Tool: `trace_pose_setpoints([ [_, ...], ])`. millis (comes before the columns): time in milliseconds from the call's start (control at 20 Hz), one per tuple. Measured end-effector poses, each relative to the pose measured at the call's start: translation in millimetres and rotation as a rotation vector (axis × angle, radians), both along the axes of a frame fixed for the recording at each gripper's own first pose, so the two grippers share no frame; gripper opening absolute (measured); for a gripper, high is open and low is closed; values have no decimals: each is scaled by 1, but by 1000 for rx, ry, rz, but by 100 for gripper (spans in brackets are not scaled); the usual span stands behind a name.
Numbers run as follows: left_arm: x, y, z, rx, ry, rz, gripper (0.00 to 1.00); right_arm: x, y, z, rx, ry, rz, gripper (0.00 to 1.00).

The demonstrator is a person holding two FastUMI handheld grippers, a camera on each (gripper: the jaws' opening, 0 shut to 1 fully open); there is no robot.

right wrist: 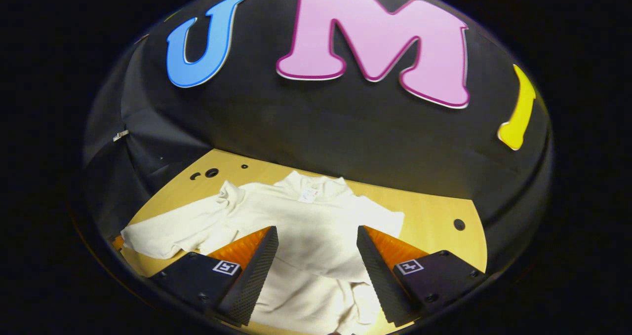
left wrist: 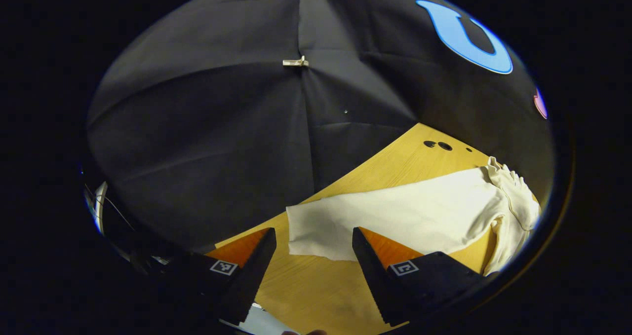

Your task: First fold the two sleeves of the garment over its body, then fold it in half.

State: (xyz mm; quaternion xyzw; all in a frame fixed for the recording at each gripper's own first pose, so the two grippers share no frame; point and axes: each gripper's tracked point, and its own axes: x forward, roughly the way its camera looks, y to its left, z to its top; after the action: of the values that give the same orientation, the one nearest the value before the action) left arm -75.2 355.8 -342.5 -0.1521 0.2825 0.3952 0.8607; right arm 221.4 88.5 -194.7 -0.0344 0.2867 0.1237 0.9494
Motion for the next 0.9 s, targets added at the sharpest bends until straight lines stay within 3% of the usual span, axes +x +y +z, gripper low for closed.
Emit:
trace_pose_setpoints([
  [250,16,1,-23,-39,31,0,97,-34,-92,-11,-13,33,-174,98],
  [300,18,0,-29,-44,39,5,93,-44,-110,-14,-22,48,-196,98],
  [350,17,0,-33,-43,46,16,97,-54,-124,-18,-22,68,-216,98],
  [500,14,-6,-47,-80,61,48,92,-80,-155,-27,54,131,-305,98],
  [550,17,-3,-46,-55,47,40,100,-85,-167,-29,81,141,-345,98],
  [700,22,-10,-45,-55,57,14,99,-100,-197,-32,102,145,-415,98],
  [750,30,-9,-44,-51,51,-2,90,-104,-205,-33,91,145,-421,98],
  [900,44,-16,-44,-24,51,-46,52,-111,-220,-31,66,136,-425,99],
])
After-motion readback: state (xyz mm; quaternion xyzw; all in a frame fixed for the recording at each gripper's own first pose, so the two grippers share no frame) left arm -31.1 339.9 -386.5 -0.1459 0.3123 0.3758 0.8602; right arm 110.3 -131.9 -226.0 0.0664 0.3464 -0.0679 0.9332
